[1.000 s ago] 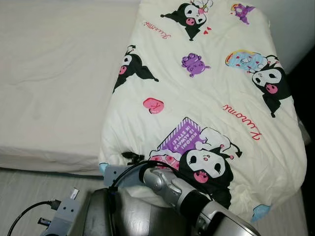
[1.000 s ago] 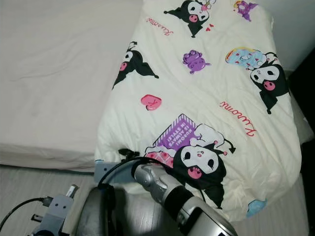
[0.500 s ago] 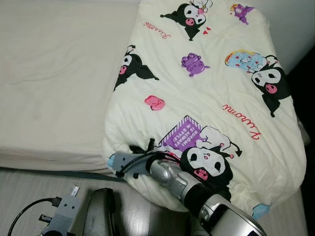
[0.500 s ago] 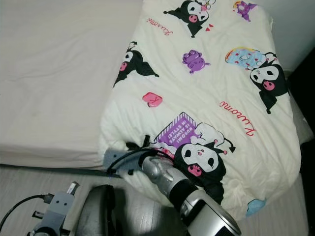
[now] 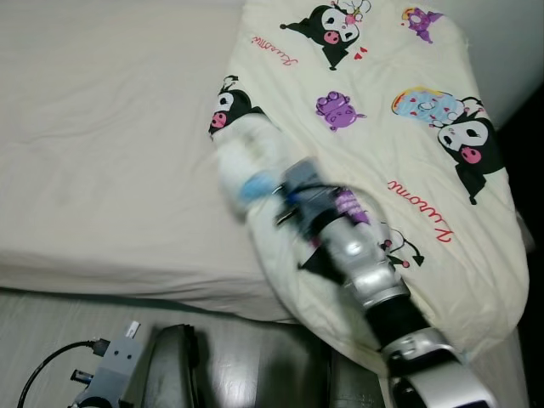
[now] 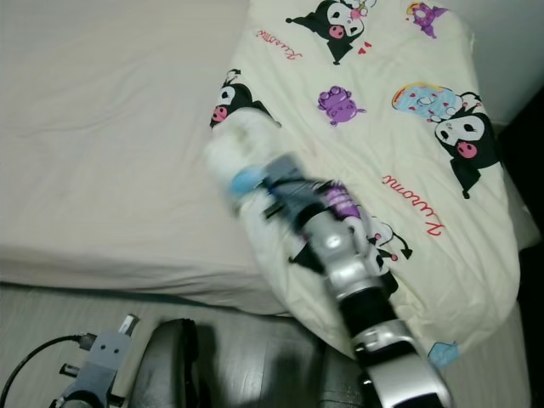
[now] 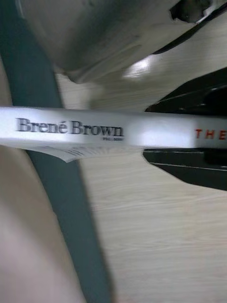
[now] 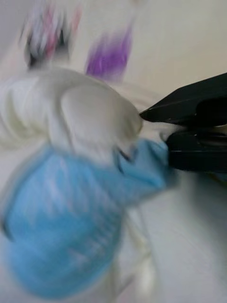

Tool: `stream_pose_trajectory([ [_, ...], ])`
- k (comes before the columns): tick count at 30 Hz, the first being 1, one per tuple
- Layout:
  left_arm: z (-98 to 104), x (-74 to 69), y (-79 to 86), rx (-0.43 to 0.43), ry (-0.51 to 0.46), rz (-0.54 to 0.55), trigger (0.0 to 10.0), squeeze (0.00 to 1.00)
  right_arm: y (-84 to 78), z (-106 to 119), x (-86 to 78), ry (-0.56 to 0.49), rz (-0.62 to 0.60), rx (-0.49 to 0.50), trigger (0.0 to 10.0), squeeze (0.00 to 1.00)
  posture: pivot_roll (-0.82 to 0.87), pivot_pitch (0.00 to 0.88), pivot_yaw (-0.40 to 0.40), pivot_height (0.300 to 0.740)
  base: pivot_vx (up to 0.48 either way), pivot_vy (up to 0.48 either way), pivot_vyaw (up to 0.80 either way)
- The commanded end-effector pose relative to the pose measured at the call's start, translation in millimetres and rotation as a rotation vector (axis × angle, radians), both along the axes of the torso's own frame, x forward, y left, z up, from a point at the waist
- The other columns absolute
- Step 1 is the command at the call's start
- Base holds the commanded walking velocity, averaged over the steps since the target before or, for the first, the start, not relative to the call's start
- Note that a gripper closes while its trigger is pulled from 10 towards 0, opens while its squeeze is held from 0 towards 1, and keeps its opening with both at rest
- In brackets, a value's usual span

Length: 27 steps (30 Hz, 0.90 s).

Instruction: Clean up the room

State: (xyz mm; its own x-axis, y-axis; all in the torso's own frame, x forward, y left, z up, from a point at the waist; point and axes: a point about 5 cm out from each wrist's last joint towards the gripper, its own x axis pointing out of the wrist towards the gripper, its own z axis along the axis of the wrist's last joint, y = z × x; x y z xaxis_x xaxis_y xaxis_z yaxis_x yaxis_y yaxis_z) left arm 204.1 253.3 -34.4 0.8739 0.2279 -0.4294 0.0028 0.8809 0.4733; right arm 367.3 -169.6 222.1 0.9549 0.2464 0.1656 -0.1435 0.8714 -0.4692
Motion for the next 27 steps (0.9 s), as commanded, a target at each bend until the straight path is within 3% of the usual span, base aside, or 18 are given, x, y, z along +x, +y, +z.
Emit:
stream_pose_trajectory([
  [1, -11.5, -14.9, 0.2, -0.003, 0.068, 0.015, 10.0, 0.0, -63.2, 15.6, -17.4, 0.0, -0.185, 0.054, 0.0, 0.0, -0.08, 0.31, -0.022, 0.561, 0.0, 0.0, 0.0],
  [3, -11.5, -14.9, 0.2, -0.003, 0.068, 0.015, 10.0, 0.0, -63.2, 15.6, -17.4, 0.0, -0.185, 0.054, 0.0, 0.0, -0.08, 0.31, -0.022, 0.561, 0.0, 0.0, 0.0],
  [5, -12.6, -13.4, -2.9, -0.009, 0.075, 0.005, 10.0, 0.0, -102.7, 25.7, -38.1, 0.013, -0.264, 0.142, 0.0, 0.0, -0.1, 0.312, -0.02, 0.561, 0.0, 0.0, 0.0],
  [6, -12.6, -13.4, -2.9, -0.009, 0.075, 0.005, 10.0, 0.0, -102.7, 25.7, -38.1, 0.013, -0.264, 0.142, 0.0, 0.0, -0.1, 0.312, -0.02, 0.561, 0.0, 0.0, 0.0],
  [7, -13.2, -13.3, -4.0, -0.011, 0.08, 0.001, 10.0, 0.0, -117.8, 24.6, -46.8, 0.035, -0.299, 0.168, 0.0, 0.0, -0.1, 0.313, -0.018, 0.561, 0.0, 0.0, 0.0],
  [8, -13.2, -13.3, -4.0, -0.011, 0.08, 0.001, 10.0, 0.0, -117.8, 24.6, -46.8, 0.035, -0.299, 0.168, 0.0, 0.0, -0.1, 0.313, -0.018, 0.561, 0.0, 0.0, 0.0],
  [9, -13.6, -13.3, -4.6, -0.012, 0.084, -0.003, 10.0, 0.0, -134.4, 15.9, -55.7, 0.094, -0.356, 0.164, 0.0, 0.0, -0.11, 0.315, -0.017, 0.561, 0.0, 0.0, 0.0],
  [11, -13.6, -13.3, -4.6, -0.012, 0.084, -0.003, 10.0, 0.0, -134.4, 15.9, -55.7, 0.094, -0.356, 0.164, 0.0, 0.0, -0.11, 0.315, -0.017, 0.561, 0.0, 0.0, 0.0],
  [12, -14.0, -13.4, -4.9, -0.012, 0.088, -0.006, 10.0, 0.0, -148.3, 4.6, -62.8, 0.16, -0.426, 0.143, 0.0, 0.0, -0.11, 0.315, -0.017, 0.561, 0.0, 0.0, 0.0],
  [13, -14.0, -13.4, -4.9, -0.012, 0.088, -0.006, 10.0, 0.0, -148.3, 4.6, -62.8, 0.16, -0.426, 0.143, 0.0, 0.0, -0.11, 0.315, -0.017, 0.561, 0.0, 0.0, 0.0],
  [14, -14.2, -13.4, -5.0, -0.012, 0.09, -0.009, 10.0, 0.0, -157.1, -6.3, -68.5, 0.226, -0.484, 0.118, 3.2, 0.0, -0.12, 0.318, -0.015, 0.561, 0.0, 0.0, 0.0],
  [15, -14.2, -13.4, -5.0, -0.012, 0.09, -0.009, 10.0, 0.0, -157.1, -6.3, -68.5, 0.226, -0.484, 0.118, 3.2, 0.0, -0.12, 0.318, -0.015, 0.561, 0.0, 0.0, 0.0],
  [16, -14.4, -13.3, -5.0, -0.011, 0.092, -0.011, 10.0, 0.0, -159.1, -16.2, -73.8, 0.293, -0.523, 0.102, 10.0, 0.0, -0.11, 0.317, -0.014, 0.561, 0.0, 0.0, 0.0],
  [18, -14.4, -13.3, -5.0, -0.011, 0.092, -0.012, 10.0, 0.0, -158.2, -23.5, -77.1, 0.342, -0.546, 0.106, 10.0, 0.0, -0.11, 0.318, -0.014, 0.561, 0.0, 0.0, 0.0],
  [19, -14.5, -13.2, -4.9, -0.01, 0.093, -0.012, 10.0, 0.0, -156.6, -26.7, -80.4, 0.374, -0.556, 0.115, 10.0, 0.31, -0.11, 0.318, -0.014, 0.561, 0.0, 0.0, 0.0],
  [20, -14.5, -13.1, -4.8, -0.01, 0.092, -0.012, 10.0, 0.0, -155.9, -29.4, -81.6, 0.393, -0.578, 0.11, 10.0, 1.0, -0.1, 0.318, -0.014, 0.561, 0.0, 0.0, 0.0],
  [27, -15.0, -15.2, -2.9, -0.009, 0.095, -0.007, 10.0, 0.0, -157.1, -26.3, -77.6, 0.374, -0.65, 0.105, 10.0, 1.0, -0.1, 0.321, -0.016, 0.561, 0.0, 0.0, 0.0],
])
